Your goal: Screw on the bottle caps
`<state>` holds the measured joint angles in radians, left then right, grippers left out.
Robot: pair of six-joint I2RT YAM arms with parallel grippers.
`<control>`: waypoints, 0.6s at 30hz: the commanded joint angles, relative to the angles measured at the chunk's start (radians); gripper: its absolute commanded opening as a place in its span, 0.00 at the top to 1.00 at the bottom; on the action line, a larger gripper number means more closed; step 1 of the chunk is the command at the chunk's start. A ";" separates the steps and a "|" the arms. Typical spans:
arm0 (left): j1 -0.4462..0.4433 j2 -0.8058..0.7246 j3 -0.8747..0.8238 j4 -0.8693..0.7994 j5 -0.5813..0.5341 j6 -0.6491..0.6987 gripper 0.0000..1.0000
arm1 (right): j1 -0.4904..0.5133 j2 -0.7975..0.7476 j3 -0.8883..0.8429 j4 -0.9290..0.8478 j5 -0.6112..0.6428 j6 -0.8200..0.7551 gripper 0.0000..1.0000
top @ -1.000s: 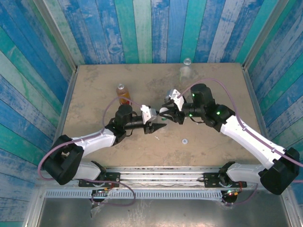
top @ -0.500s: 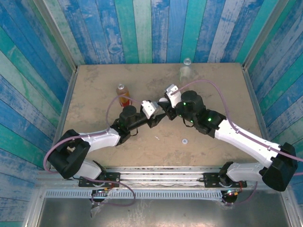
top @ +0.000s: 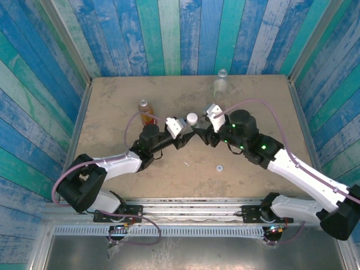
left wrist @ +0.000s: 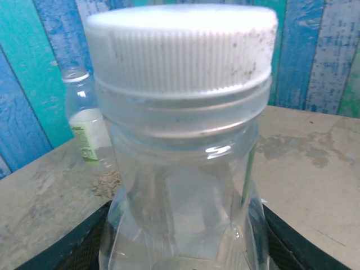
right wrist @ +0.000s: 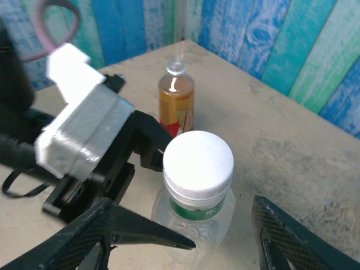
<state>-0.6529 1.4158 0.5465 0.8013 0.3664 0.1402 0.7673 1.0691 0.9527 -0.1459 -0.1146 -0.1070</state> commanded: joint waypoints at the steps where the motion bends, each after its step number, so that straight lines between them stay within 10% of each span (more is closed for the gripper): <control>1: 0.017 -0.053 -0.024 0.024 0.189 0.026 0.56 | -0.020 -0.052 -0.015 -0.064 -0.123 -0.111 0.30; 18: 0.019 -0.068 0.013 -0.073 0.424 0.072 0.56 | -0.048 0.059 0.066 -0.141 -0.263 -0.124 0.36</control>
<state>-0.6365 1.3823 0.5327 0.7521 0.7300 0.1936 0.7231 1.1191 0.9909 -0.2703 -0.3515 -0.2295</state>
